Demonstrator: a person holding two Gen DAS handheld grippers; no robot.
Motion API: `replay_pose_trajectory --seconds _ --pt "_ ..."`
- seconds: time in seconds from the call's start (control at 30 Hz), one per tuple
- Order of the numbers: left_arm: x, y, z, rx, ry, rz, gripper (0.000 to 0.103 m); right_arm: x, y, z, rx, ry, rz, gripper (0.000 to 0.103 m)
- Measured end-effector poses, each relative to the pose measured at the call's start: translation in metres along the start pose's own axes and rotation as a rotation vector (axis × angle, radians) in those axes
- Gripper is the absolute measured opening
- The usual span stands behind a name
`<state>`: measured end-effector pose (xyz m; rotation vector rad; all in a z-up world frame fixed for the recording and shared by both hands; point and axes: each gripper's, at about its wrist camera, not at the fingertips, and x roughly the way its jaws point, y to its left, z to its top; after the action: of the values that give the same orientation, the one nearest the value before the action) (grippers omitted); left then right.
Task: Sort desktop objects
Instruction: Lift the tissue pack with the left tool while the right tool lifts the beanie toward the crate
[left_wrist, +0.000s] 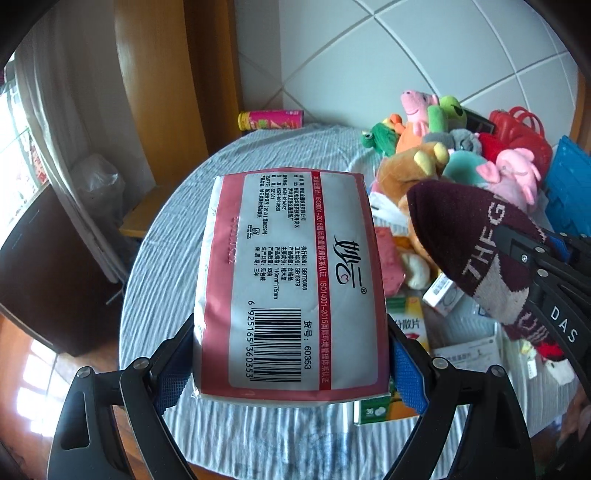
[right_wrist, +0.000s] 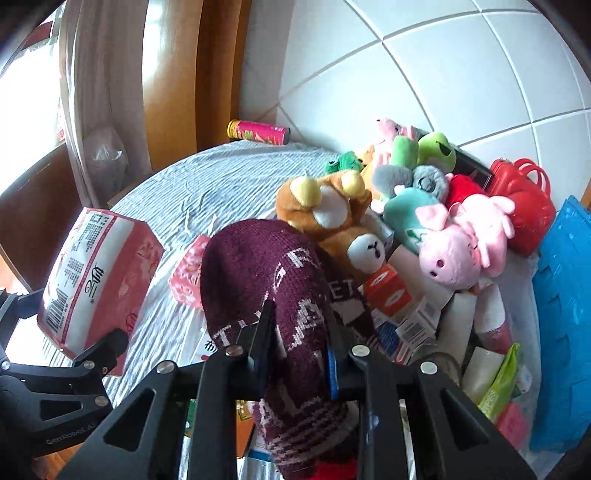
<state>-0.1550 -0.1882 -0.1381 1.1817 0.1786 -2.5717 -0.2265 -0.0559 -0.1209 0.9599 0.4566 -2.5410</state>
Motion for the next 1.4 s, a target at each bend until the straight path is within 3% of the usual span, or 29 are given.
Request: replay_pose_trajectory --seconds 0.13,0.27,0.47,0.5,0.53,0.57,0.6,0.63,0.77,0.8,0.9,0.97,1.0,1.07,1.1,1.27,1.4 --pt "-0.023 0.000 0.017 0.013 -0.058 -0.022 0.091 -0.034 -0.007 0.021 0.000 -0.076 -0.047 0.012" --pt "-0.031 0.000 0.022 0.033 -0.065 -0.038 0.091 -0.045 -0.022 0.034 0.070 -0.042 0.000 0.012" --pt "-0.004 0.012 -0.011 0.036 0.048 -0.024 0.091 -0.017 -0.012 -0.012 0.136 0.137 0.106 0.015" --pt "0.002 0.015 -0.019 0.040 0.067 -0.010 0.091 -0.007 -0.006 -0.021 0.142 0.169 0.113 0.025" --pt "0.008 0.019 -0.027 0.044 0.085 0.003 0.091 0.003 -0.001 -0.031 0.148 0.200 0.120 0.045" --pt "0.014 0.022 -0.035 0.046 0.103 0.018 0.091 0.013 0.004 -0.041 0.153 0.232 0.127 0.059" --pt "0.020 0.027 -0.041 0.044 0.120 0.031 0.091 0.022 0.009 -0.049 0.164 0.253 0.139 0.083" --pt "0.025 0.031 -0.048 0.042 0.137 0.044 0.091 0.029 0.015 -0.056 0.170 0.269 0.156 0.089" --pt "0.044 0.044 -0.067 0.025 0.185 0.081 0.091 0.058 0.037 -0.071 0.153 0.318 0.198 0.091" --pt "0.049 0.046 -0.071 0.024 0.190 0.089 0.091 0.066 0.043 -0.074 0.144 0.333 0.203 0.100" --pt "0.064 0.046 -0.078 0.016 0.202 0.090 0.091 0.092 0.060 -0.087 0.097 0.358 0.194 0.103" --pt "0.072 0.042 -0.077 0.009 0.203 0.081 0.091 0.095 0.065 -0.091 0.071 0.315 0.139 0.103" --pt "0.074 0.038 -0.076 0.008 0.201 0.075 0.091 0.092 0.066 -0.090 0.072 0.302 0.129 0.095" --pt "0.076 0.030 -0.073 0.010 0.198 0.057 0.091 0.080 0.066 -0.084 0.057 0.256 0.114 0.049" --pt "0.077 0.025 -0.072 0.014 0.198 0.044 0.091 0.075 0.066 -0.081 0.039 0.244 0.083 0.019" --pt "0.064 0.010 -0.060 0.028 0.164 0.015 0.091 0.063 0.053 -0.073 0.046 0.231 0.065 0.019" --pt "0.036 0.006 -0.041 0.030 0.092 -0.001 0.091 0.030 0.046 -0.053 0.012 0.127 0.016 0.019"
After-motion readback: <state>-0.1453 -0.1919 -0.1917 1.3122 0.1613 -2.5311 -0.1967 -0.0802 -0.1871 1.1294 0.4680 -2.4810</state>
